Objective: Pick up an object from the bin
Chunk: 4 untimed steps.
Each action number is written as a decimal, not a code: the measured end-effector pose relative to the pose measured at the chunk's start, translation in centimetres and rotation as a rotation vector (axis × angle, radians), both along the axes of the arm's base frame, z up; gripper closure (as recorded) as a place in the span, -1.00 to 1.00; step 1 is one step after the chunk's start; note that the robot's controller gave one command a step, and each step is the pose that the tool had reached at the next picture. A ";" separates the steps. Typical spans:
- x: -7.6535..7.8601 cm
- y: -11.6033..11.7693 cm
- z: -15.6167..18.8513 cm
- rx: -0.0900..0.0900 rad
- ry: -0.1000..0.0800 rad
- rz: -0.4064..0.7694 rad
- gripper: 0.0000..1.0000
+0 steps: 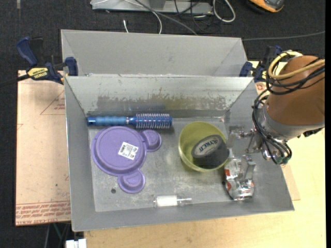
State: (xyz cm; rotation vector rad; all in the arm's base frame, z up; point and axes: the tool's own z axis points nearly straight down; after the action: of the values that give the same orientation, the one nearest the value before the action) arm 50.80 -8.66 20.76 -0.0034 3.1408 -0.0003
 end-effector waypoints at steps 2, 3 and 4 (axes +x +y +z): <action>0.2 2.6 -6.4 0.000 -0.006 0.006 -1.00; -1.0 3.1 -6.9 -0.004 -0.020 -0.020 -1.00; -0.4 4.0 -10.0 0.000 -0.011 -0.060 -1.00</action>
Offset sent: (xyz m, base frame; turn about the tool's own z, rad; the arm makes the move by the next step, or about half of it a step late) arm -0.0002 0.0258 -0.0661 -0.0054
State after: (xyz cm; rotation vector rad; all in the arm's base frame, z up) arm 50.40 -4.69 10.72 0.0903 3.1282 -0.0004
